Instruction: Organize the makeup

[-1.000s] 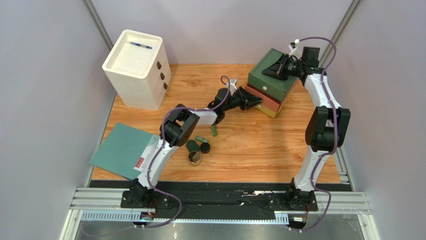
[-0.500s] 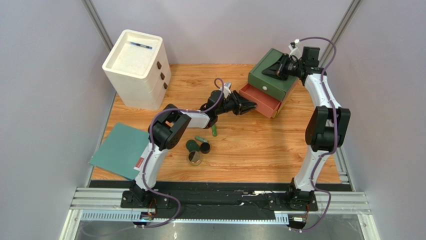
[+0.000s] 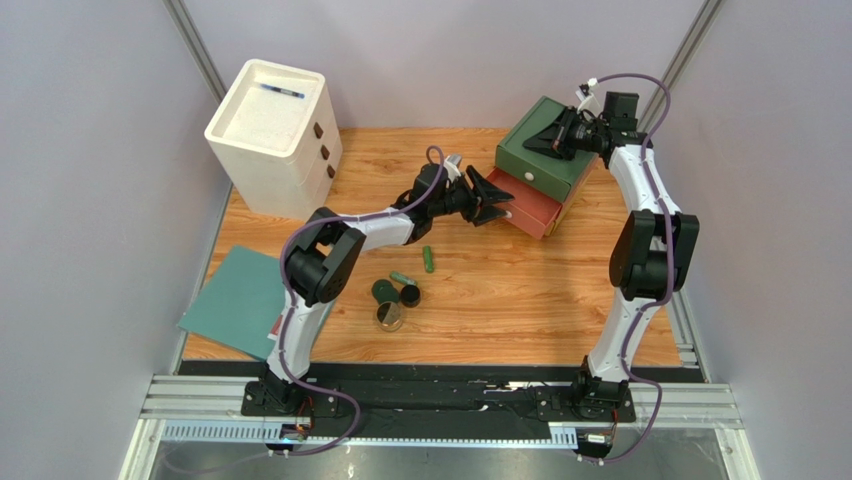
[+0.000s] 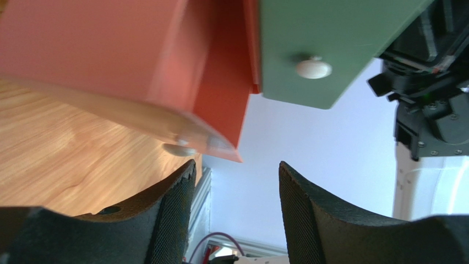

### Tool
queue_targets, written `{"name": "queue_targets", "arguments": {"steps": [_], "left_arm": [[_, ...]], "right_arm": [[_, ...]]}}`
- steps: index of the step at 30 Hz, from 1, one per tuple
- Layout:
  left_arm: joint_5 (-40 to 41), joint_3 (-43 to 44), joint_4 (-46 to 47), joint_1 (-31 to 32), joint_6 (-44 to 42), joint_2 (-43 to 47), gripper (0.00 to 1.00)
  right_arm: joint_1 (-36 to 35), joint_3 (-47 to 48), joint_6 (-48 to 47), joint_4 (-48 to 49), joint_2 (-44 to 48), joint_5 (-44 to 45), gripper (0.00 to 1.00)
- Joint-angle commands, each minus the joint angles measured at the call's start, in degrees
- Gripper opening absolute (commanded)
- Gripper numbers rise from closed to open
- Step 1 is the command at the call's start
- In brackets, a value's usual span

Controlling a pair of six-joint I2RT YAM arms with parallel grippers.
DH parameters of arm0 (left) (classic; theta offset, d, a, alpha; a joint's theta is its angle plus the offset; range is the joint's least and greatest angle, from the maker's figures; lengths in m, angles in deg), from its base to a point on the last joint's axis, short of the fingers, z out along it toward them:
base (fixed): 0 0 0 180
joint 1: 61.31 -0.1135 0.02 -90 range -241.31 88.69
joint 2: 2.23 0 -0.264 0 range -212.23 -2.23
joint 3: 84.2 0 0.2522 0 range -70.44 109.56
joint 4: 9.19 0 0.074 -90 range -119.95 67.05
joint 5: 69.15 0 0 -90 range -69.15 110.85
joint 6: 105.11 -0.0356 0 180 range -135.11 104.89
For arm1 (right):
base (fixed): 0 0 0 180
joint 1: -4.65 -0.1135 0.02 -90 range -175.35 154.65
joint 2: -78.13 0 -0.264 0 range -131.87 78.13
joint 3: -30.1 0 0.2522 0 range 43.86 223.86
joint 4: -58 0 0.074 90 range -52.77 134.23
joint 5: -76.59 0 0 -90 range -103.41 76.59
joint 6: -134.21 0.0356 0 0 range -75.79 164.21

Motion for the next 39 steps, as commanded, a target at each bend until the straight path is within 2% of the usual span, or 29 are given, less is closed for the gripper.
{"name": "queue_targets", "arguments": {"steps": [1, 5, 8, 10, 13, 14, 16, 17, 20, 21, 23, 31, 34, 39], "left_arm": [[-1.91, 5.21, -7.52, -1.41, -4.89, 7.39, 0.63], [-2.8, 8.19, -16.74, -2.11, -9.27, 10.2, 0.64], [-2.1, 9.95, -29.8, -3.43, -15.76, 12.92, 0.65], [-1.13, 11.18, -35.01, -4.48, -20.25, 13.89, 0.65], [2.11, 16.36, -49.41, -5.1, -35.69, 14.95, 0.65], [3.6, 20.29, -58.85, -5.1, -44.44, 14.43, 0.65], [6.68, 23.48, -66.47, -4.93, -52.84, 13.72, 0.65], [8.17, 25.41, -73.29, -4.75, -59.4, 13.2, 0.65], [13.53, 24.82, -81.59, -4.23, -70.58, 13.98, 0.65], [16.59, 24.21, -83.19, -4.05, -72.89, 14.42, 0.65], [17.85, 20.27, -86.0, -4.05, -76.94, 16.17, 0.66], [14.25, 2.52, -85.05, -3.0, -74.85, 24.79, 0.67], [14.25, -1.45, -84.96, -1.68, -73.71, 26.9, 0.68], [14.43, -2.96, -85.05, 1.66, -74.76, 26.2, 0.7]], "right_arm": [[-0.49, -4.96, -5.51, -12.98, -9.59, 11.08, 0.07], [-0.49, -4.61, -5.42, -12.9, -10.03, 11.08, 0.07], [-0.49, -4.17, -5.42, -13.16, -10.12, 11.17, 0.07], [-0.49, -3.82, -5.51, -13.42, -10.12, 11.35, 0.07], [-0.49, -3.82, -5.77, -13.6, -10.03, 11.52, 0.07], [-0.49, -3.99, -5.86, -13.69, -10.03, 11.52, 0.07], [-0.49, -4.17, -5.95, -13.6, -10.03, 11.7, 0.07], [-0.49, -4.43, -5.95, -13.6, -10.03, 11.79, 0.07], [-0.49, -4.52, -6.04, -13.6, -10.03, 11.87, 0.08], [-0.49, -4.44, -6.12, -13.69, -10.12, 11.79, 0.08], [-0.49, -4.52, -6.13, -13.86, -10.12, 11.87, 0.08], [-0.49, -5.31, -6.39, -13.86, -10.03, 12.14, 0.08], [-0.49, -5.58, -6.39, -13.6, -9.94, 12.05, 0.08], [-0.49, -5.67, -6.04, -13.25, -10.21, 11.44, 0.08]]}}
